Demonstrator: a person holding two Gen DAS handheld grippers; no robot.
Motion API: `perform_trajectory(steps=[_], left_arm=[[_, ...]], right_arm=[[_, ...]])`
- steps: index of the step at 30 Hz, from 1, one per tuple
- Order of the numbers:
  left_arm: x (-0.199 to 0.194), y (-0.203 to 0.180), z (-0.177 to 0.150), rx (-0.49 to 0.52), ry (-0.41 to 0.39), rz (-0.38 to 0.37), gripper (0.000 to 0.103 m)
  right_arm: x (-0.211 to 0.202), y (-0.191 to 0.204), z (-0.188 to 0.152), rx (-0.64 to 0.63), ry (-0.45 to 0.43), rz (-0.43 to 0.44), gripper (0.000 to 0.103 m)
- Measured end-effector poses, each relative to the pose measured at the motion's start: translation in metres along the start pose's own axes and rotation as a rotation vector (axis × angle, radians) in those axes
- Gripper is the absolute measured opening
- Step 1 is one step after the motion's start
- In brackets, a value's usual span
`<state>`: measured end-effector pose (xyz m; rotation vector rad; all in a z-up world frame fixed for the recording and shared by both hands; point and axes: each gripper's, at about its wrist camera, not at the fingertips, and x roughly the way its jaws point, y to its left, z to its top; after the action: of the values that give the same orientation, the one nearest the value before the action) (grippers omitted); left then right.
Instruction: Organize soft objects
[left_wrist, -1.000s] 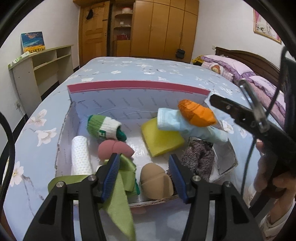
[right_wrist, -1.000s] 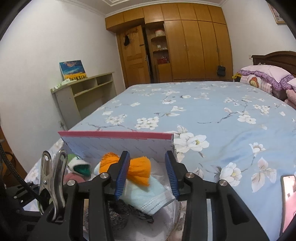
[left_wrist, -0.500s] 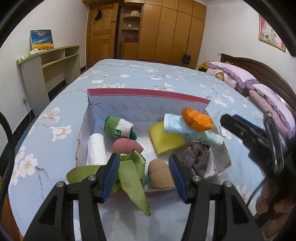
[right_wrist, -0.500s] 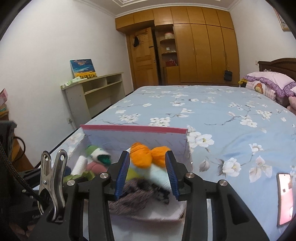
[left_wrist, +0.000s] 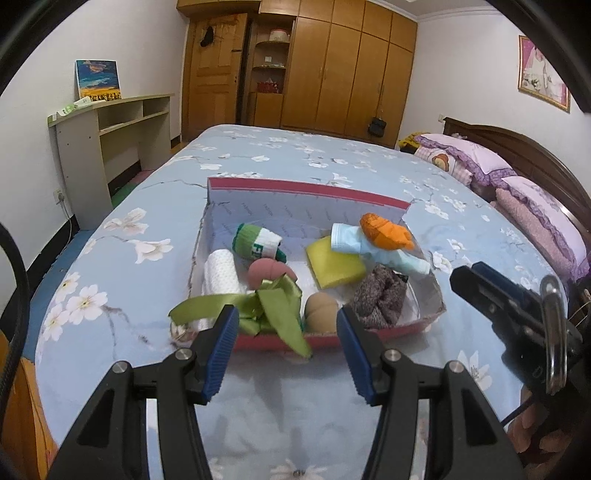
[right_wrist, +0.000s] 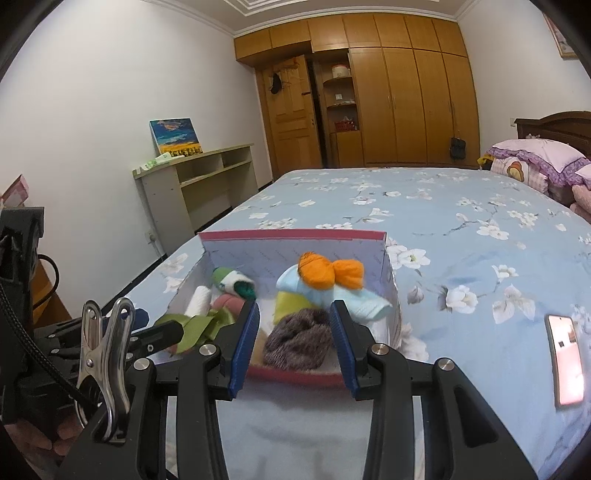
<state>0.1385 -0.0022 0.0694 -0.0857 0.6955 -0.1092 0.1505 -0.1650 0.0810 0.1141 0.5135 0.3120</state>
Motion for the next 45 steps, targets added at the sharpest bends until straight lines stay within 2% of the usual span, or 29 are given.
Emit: perform_trajectory(steps=[9, 12, 18, 21, 24, 32, 37, 45], left_arm=[[-0.010, 0.005, -0.029, -0.017, 0.026, 0.008, 0.058], [-0.006, 0.006, -0.038, -0.021, 0.049, 0.015, 0.058], [0.009, 0.006, -0.050, -0.019, 0.074, 0.026, 0.058], [0.016, 0.006, -0.054, -0.017, 0.076, 0.035, 0.058], [0.026, 0.004, -0.058, -0.004, 0.093, 0.056, 0.058], [0.049, 0.002, -0.069, 0.017, 0.125, 0.078, 0.058], [0.064, 0.006, -0.077, -0.006, 0.159, 0.086, 0.058], [0.070, 0.008, -0.080, -0.021, 0.152, 0.082, 0.060]], right_arm=[[-0.013, 0.009, -0.032, 0.002, 0.032, -0.015, 0.043], [-0.011, 0.008, -0.042, 0.017, 0.046, -0.019, 0.053], [0.001, 0.004, -0.065, 0.021, 0.097, -0.030, 0.055], [0.009, 0.000, -0.074, 0.027, 0.122, -0.045, 0.062], [0.016, -0.003, -0.081, 0.035, 0.143, -0.062, 0.065], [0.032, -0.010, -0.094, 0.058, 0.182, -0.099, 0.065], [0.042, -0.013, -0.101, 0.070, 0.217, -0.111, 0.065], [0.049, -0.017, -0.107, 0.088, 0.242, -0.110, 0.066]])
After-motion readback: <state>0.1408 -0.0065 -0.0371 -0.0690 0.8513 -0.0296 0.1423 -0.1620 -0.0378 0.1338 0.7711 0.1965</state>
